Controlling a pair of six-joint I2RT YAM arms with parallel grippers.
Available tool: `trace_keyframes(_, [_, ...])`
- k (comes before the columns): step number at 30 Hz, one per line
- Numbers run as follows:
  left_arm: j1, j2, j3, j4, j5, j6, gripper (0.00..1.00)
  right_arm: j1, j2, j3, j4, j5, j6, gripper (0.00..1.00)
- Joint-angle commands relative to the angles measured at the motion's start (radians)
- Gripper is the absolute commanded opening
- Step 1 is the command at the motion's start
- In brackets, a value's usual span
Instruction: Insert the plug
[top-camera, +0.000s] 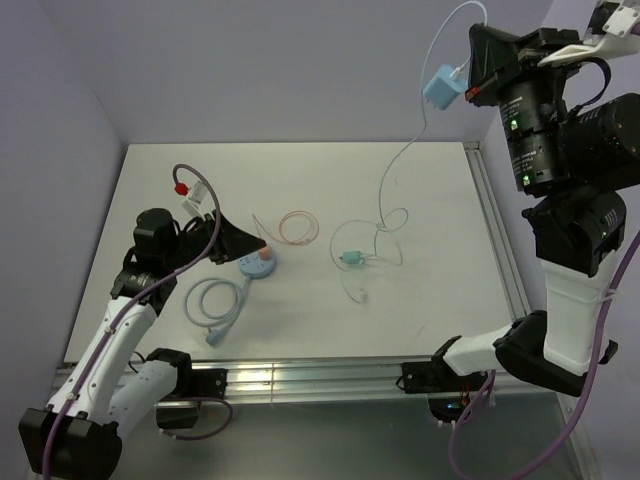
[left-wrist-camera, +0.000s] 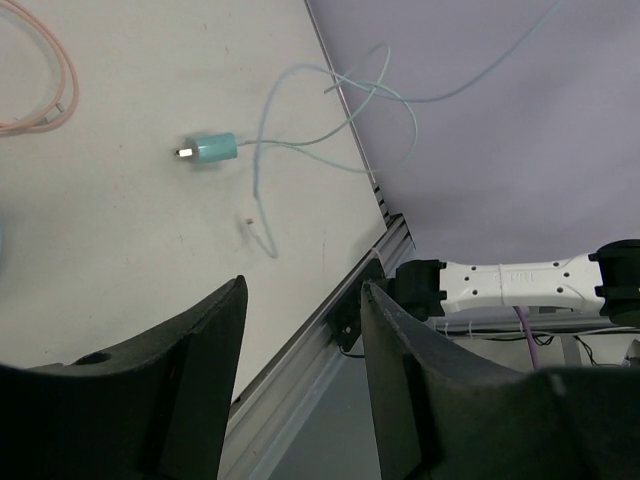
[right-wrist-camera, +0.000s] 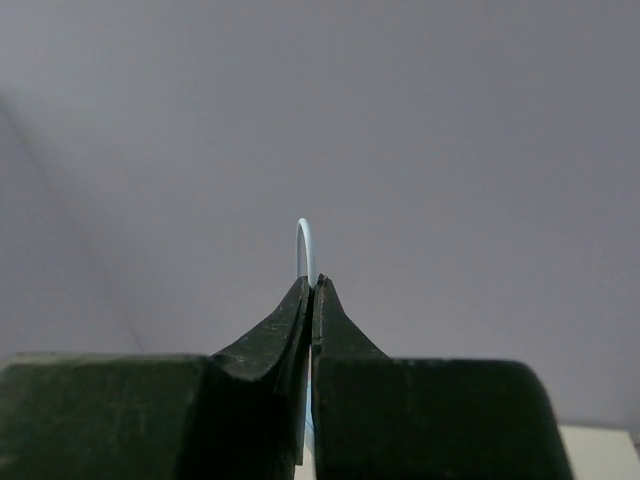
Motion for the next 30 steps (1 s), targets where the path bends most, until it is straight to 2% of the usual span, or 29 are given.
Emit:
trace_keyframes(1, [-0.006, -0.002, 0.051, 0.021, -0.006, 0.000, 0.55, -0.006, -0.002, -0.007, 0.321, -0.011, -0.140, 0.00])
trace_keyframes(5, [-0.007, -0.022, 0.039, 0.026, -0.014, -0.014, 0.55, -0.006, 0.011, -0.041, 0.559, -0.091, -0.218, 0.00])
trace_keyframes(10, [-0.010, -0.028, 0.036, 0.017, -0.029, -0.014, 0.55, -0.006, 0.139, 0.166, 0.723, -0.146, -0.296, 0.00])
trace_keyframes(12, [-0.012, -0.028, 0.034, 0.020, -0.032, -0.016, 0.55, -0.006, 0.153, 0.151, 0.839, -0.140, -0.345, 0.00])
trace_keyframes(18, [-0.015, -0.004, 0.034, 0.026, -0.043, -0.016, 0.55, -0.006, 0.183, 0.125, 1.041, -0.160, -0.496, 0.00])
trace_keyframes(21, [-0.021, 0.010, 0.028, 0.062, -0.044, -0.020, 0.56, -0.008, 0.199, 0.170, 1.026, -0.135, -0.433, 0.00])
trace_keyframes(24, [-0.059, 0.041, 0.009, 0.183, -0.051, -0.043, 0.66, -0.011, 0.148, 0.113, 0.974, -0.157, -0.315, 0.00])
trace_keyframes(27, [-0.160, 0.094, 0.043, 0.245, -0.133, -0.004, 0.74, -0.009, 0.101, 0.032, 0.940, -0.111, -0.218, 0.00])
trace_keyframes(30, [-0.326, 0.117, 0.086, 0.312, -0.506, 0.102, 0.78, -0.011, 0.076, 0.010, 0.871, -0.063, -0.135, 0.00])
